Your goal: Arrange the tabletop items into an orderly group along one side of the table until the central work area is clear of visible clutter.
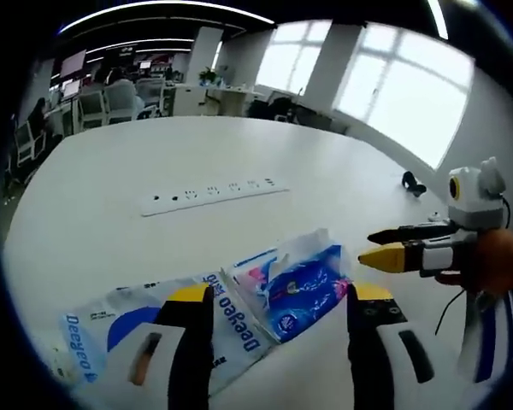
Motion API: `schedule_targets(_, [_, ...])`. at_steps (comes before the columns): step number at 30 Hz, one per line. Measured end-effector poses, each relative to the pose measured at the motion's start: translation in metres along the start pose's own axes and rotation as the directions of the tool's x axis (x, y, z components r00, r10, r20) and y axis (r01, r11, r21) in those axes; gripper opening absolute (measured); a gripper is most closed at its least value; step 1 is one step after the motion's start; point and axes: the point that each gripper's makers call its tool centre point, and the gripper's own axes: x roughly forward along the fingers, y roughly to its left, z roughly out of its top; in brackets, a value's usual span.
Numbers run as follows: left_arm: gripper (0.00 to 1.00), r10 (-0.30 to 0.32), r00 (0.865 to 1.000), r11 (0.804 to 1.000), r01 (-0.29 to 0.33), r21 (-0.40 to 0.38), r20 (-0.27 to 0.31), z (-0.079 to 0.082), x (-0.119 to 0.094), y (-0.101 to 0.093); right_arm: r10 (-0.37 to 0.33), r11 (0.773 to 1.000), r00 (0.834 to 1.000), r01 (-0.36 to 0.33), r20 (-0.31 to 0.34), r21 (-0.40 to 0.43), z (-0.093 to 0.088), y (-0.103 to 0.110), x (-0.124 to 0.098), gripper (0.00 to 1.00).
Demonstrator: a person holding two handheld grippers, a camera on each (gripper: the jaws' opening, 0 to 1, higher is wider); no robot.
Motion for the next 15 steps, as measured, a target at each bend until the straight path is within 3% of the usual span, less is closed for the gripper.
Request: schedule_targets(15, [0.78,0.010,0.998,0.999,-0.012,0.030,0.068,0.006,-0.032,-0.004,0.064,0.997,0.998,-0.063,0.025,-0.041,0.001,0.023,-0.019,0.74])
